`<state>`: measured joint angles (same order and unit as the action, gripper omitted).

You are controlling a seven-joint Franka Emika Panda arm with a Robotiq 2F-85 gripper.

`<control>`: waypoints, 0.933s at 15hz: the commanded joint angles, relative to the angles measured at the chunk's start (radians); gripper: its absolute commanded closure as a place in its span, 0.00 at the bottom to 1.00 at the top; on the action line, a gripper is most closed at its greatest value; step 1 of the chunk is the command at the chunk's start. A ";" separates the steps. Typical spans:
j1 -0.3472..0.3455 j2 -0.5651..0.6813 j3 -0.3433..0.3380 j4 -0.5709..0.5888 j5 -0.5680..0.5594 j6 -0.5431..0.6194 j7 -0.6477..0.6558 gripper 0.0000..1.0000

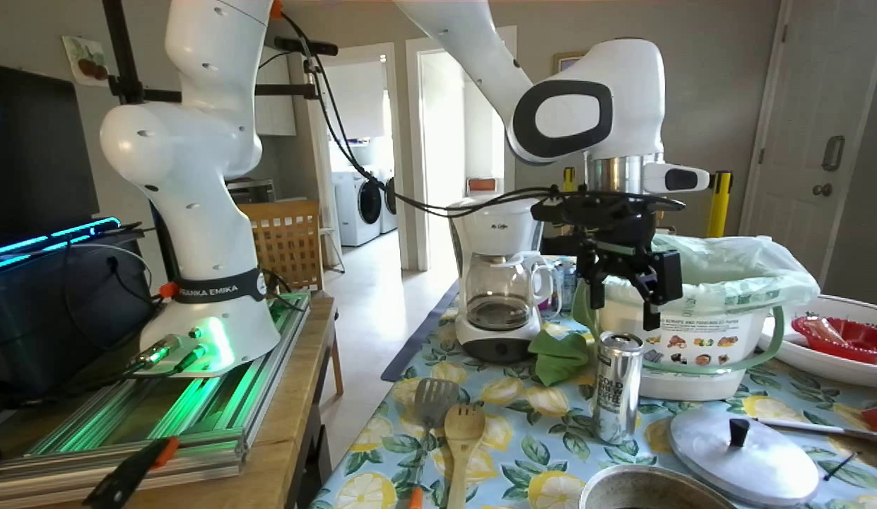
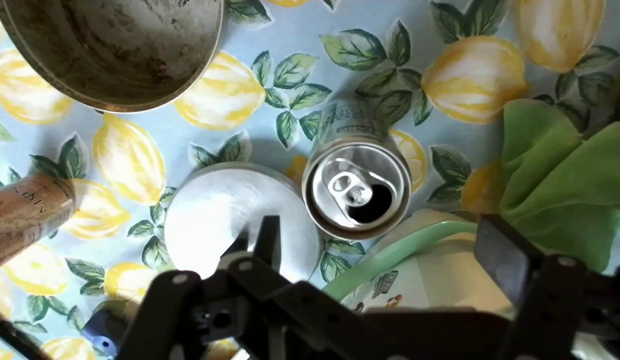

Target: Put the two right cans in the bin

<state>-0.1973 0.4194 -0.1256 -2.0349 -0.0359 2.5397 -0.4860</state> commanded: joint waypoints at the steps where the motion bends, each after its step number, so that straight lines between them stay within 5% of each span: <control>1: -0.029 0.059 0.025 0.043 -0.043 0.022 -0.026 0.00; 7: -0.044 0.093 0.035 0.054 -0.065 0.028 -0.032 0.04; 10: -0.047 0.097 0.037 0.054 -0.072 0.029 -0.031 0.39; 14: -0.047 0.096 0.037 0.057 -0.072 0.025 -0.027 0.62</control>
<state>-0.2227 0.4945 -0.1071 -2.0029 -0.0822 2.5526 -0.5063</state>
